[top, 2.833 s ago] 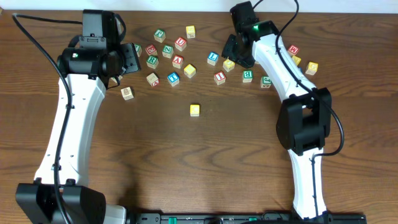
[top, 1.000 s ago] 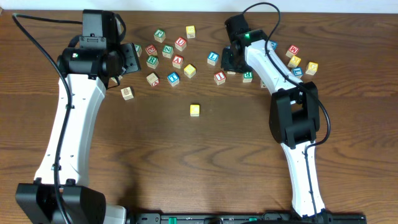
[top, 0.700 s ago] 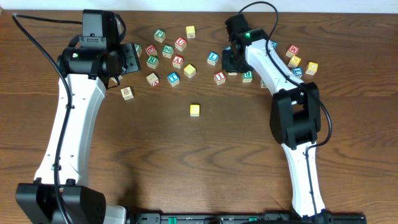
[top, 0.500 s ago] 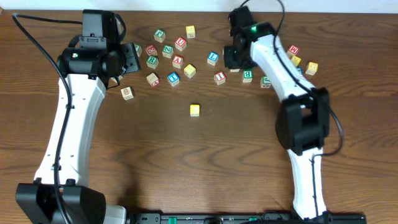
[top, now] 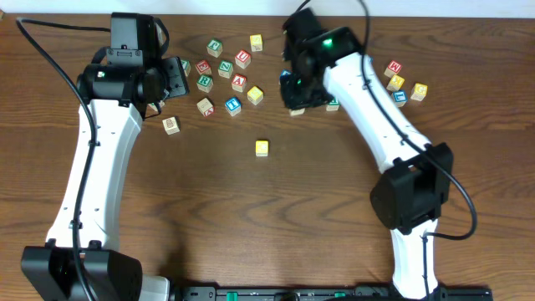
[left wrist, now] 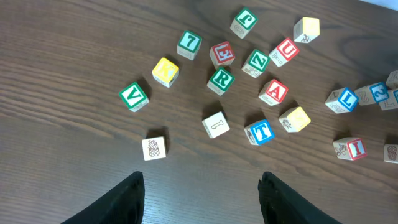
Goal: Spell out CORL
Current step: 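Carry the O block and lower it right of the C block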
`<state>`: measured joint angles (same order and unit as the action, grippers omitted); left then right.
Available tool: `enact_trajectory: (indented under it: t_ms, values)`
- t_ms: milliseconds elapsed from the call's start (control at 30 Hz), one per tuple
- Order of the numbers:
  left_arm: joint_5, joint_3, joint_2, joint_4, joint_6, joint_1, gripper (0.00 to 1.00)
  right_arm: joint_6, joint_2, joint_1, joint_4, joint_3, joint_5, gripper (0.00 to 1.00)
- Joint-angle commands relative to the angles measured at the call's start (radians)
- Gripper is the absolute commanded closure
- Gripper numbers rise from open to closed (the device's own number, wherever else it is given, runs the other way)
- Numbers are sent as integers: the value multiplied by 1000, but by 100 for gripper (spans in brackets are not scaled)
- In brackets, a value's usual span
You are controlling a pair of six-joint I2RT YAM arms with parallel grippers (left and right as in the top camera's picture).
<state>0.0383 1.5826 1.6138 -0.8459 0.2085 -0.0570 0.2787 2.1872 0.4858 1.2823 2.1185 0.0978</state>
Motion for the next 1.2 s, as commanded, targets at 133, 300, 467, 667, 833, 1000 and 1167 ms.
enact_trajectory:
  t_ms: [133, 300, 467, 667, 833, 1000, 1167]
  values:
    - [-13, -8, 0, 14, -9, 2, 42, 134, 24, 89, -70, -127, -102, 82]
    - [-13, -8, 0, 14, -9, 2, 42, 153, 24, 122, -153, -232, -130, 83]
    - [-13, -8, 0, 14, -9, 2, 42, 189, 24, 141, -256, -320, -130, 84]
    - [-13, -8, 0, 14, -9, 2, 42, 226, 24, 143, -312, -374, -129, 84]
    - [-13, -8, 0, 14, -9, 2, 42, 249, 24, 157, -350, -415, -129, 84]
    - [-13, -8, 0, 14, -9, 2, 42, 254, 24, 163, -358, -420, -129, 84]
    - [-13, -8, 0, 14, -9, 2, 42, 276, 24, 166, -355, -427, -130, 83]
